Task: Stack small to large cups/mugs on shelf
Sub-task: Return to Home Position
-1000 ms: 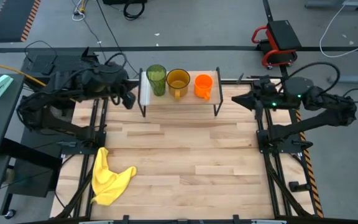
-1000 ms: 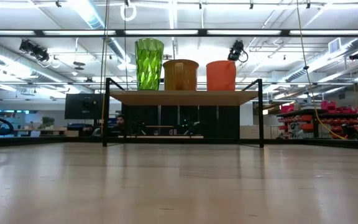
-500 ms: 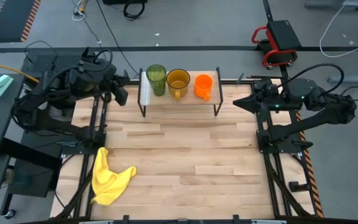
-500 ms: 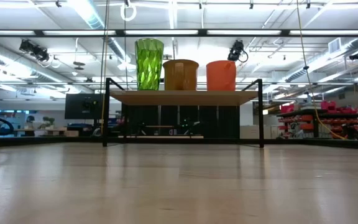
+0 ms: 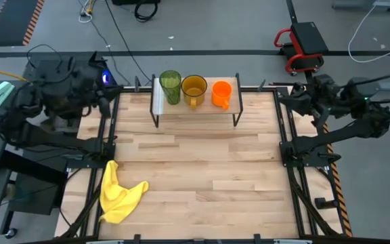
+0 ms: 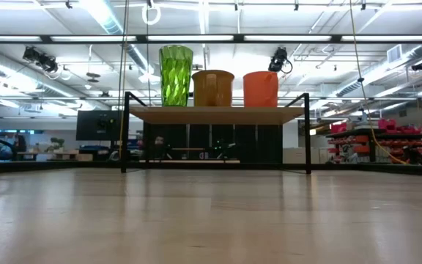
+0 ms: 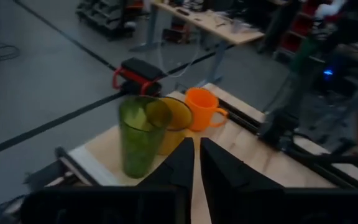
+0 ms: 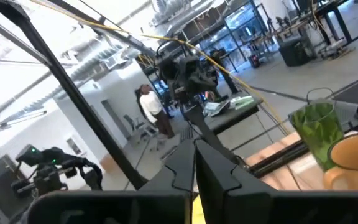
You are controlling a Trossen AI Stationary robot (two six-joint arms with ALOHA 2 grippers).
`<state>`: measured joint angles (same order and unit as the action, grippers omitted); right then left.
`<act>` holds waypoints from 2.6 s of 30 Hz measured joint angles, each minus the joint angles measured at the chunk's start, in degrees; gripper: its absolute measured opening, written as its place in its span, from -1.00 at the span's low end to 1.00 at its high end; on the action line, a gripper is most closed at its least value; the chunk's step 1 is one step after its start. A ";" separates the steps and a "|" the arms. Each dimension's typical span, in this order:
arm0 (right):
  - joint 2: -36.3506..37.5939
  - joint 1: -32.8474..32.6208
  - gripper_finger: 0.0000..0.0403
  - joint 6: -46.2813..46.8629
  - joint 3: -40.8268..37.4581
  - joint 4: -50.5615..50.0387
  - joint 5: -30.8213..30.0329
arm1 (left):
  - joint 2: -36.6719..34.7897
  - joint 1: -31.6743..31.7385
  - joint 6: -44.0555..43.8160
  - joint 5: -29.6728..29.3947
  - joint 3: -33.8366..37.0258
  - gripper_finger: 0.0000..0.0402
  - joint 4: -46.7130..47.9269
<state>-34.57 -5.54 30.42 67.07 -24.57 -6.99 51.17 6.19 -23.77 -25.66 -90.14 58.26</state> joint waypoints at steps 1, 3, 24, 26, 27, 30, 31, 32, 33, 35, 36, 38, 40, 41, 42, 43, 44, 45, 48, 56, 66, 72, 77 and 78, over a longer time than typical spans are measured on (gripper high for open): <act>0.00 0.00 -0.89 -0.33 -0.04 -0.06 -0.01 | -1.33 -0.66 -0.06 0.10 2.52 -0.82 -1.78; 0.04 0.00 -0.89 -0.04 -0.96 0.93 -0.02 | -3.84 -1.96 -1.01 0.41 7.94 -0.83 -5.85; 16.73 0.00 -0.88 4.54 -41.62 53.26 9.99 | -27.39 -5.81 -4.43 4.30 43.04 -0.82 -37.62; 17.68 0.00 -0.88 5.32 -43.38 52.97 8.80 | -28.93 -5.81 -4.49 4.54 44.95 -0.82 -38.36; 18.04 0.00 -0.88 6.01 -44.27 53.15 7.78 | -29.63 -5.81 -4.59 4.54 45.84 -0.83 -38.54; 18.26 0.00 -0.89 7.42 -47.61 56.51 6.44 | -31.45 -5.81 -5.65 4.59 48.48 -0.85 -39.04; 18.25 -0.01 -0.89 7.47 -48.67 58.21 6.45 | -31.91 -5.81 -5.69 4.58 49.36 -0.86 -39.52; 18.26 0.00 -0.89 7.47 -49.74 60.47 6.47 | -32.37 -5.81 -5.77 4.62 50.28 -0.87 -40.36; 18.31 0.00 -0.89 7.52 -50.78 62.91 6.47 | -32.82 -5.81 -5.86 4.91 51.19 -0.87 -41.49; 18.34 0.00 -0.88 8.09 -53.33 67.00 6.47 | -33.63 -5.81 -6.43 5.17 52.98 -0.88 -42.55; 18.33 0.00 -0.88 8.61 -54.73 68.50 6.47 | -34.00 -5.81 -6.97 5.41 53.73 -0.88 -43.15; 18.27 0.00 -0.88 9.04 -57.34 71.41 6.43 | -34.74 -5.81 -7.18 5.91 55.59 -0.88 -44.08; 18.29 0.00 -0.88 8.98 -59.44 74.93 6.47 | -35.54 -5.79 -7.28 6.08 56.93 -0.86 -44.79; 18.29 0.00 -0.88 9.04 -60.42 76.56 6.48 | -35.97 -5.79 -7.43 6.07 57.40 -0.85 -44.95; 18.30 0.00 -0.88 9.04 -61.31 77.64 6.65 | -36.49 -5.79 -7.56 6.07 57.92 -0.84 -45.30; 18.29 0.00 -0.88 9.04 -62.21 78.77 6.87 | -36.89 -5.79 -7.87 6.07 58.40 -0.84 -45.31; 18.29 0.00 -0.88 9.06 -63.05 79.98 7.02 | -37.33 -5.79 -8.28 6.04 58.97 -0.83 -45.44; 18.29 0.00 -0.88 9.08 -63.89 81.23 7.02 | -37.87 -5.77 -8.36 6.04 59.65 -0.82 -45.74; 18.29 0.00 -0.88 9.08 -66.03 84.00 7.02 | -39.55 -5.79 -8.49 6.06 61.91 -0.82 -48.47; 18.29 0.00 -0.88 8.99 -66.62 85.26 7.04 | -43.95 -5.79 -8.57 6.04 67.29 -0.88 -51.30; 18.29 0.00 -0.88 8.12 -66.55 85.04 7.08 | -51.18 -5.79 -8.13 5.82 72.26 -0.83 -55.13; 18.29 0.00 -0.88 7.82 -66.53 84.48 7.76 | -50.90 -5.79 -8.51 5.83 74.09 -0.84 -56.28; 18.29 0.00 -0.88 6.21 -66.53 83.08 8.53 | -50.92 -5.79 -7.48 9.82 77.86 -0.88 -62.46; 18.28 0.00 -0.88 5.78 -66.53 82.58 8.90 | -50.90 -5.79 -7.51 10.72 79.19 -0.88 -63.95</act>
<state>-16.28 -5.54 36.20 0.54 58.02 1.91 0.27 0.40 -31.28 -14.94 -10.95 -5.68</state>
